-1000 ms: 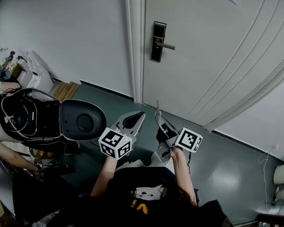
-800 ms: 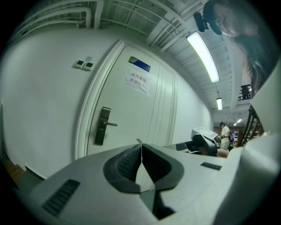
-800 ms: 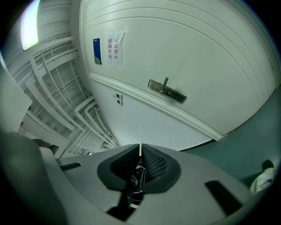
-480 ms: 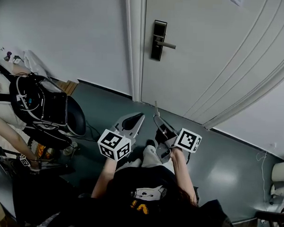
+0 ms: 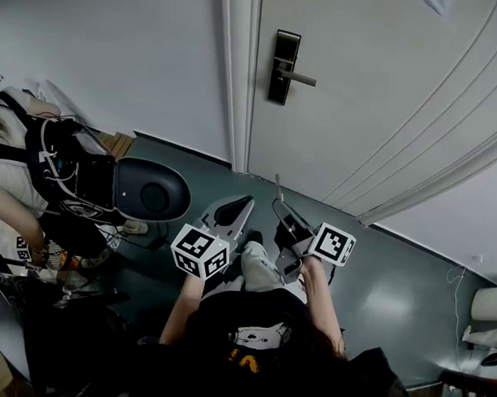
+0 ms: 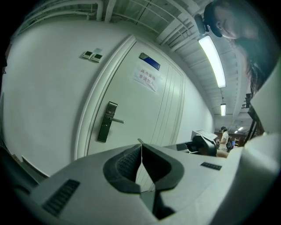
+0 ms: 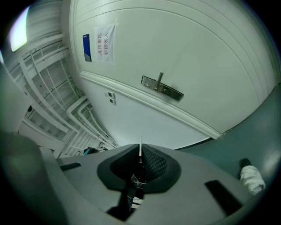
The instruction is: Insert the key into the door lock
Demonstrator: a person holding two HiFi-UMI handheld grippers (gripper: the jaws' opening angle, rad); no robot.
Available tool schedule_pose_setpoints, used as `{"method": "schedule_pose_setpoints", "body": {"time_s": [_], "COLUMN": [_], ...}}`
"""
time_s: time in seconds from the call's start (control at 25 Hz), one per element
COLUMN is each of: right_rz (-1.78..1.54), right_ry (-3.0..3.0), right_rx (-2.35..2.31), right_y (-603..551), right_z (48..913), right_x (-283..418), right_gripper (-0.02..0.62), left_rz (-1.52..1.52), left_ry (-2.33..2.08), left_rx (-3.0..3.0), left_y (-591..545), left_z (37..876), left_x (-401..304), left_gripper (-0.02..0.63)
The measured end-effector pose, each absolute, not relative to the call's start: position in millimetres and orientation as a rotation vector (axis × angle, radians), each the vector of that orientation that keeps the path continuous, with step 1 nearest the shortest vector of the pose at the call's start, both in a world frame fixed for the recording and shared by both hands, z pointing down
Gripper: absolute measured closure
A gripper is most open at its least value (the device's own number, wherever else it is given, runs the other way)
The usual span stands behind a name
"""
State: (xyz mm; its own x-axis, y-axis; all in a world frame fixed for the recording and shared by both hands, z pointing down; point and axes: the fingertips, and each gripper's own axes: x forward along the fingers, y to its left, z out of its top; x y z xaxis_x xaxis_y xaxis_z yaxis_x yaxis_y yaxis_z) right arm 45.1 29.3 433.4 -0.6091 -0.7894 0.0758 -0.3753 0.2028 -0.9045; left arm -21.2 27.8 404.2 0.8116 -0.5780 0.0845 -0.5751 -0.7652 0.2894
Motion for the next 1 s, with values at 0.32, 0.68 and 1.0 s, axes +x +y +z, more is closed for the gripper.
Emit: {"method": "schedule_pose_setpoints", "body": {"time_s": [0.32,0.68,1.0], "right_rz": [-1.372,-1.405,-1.414], "right_ry": [2.106,2.079,2.085], "right_rx": [-1.074,-1.044,-0.984], "right_y": [-31.6,-147.9,-194.9], "right_z": [430.4,430.3,436.6], "right_x": [51.0,84.2,89.0], "right_gripper": [0.574,0.575,0.575], "left_rz": [-0.011,0.034,0.087], "left_ry": [-0.902,-0.961,-0.971], "left_rx": [2.716,2.721,2.717], "left_y": [-31.4,-146.2,-189.2], "left_z": [395.3,380.8,389.6], "left_x": [-18.2,7.9,21.8], "left_gripper": [0.597,0.597,0.597]}}
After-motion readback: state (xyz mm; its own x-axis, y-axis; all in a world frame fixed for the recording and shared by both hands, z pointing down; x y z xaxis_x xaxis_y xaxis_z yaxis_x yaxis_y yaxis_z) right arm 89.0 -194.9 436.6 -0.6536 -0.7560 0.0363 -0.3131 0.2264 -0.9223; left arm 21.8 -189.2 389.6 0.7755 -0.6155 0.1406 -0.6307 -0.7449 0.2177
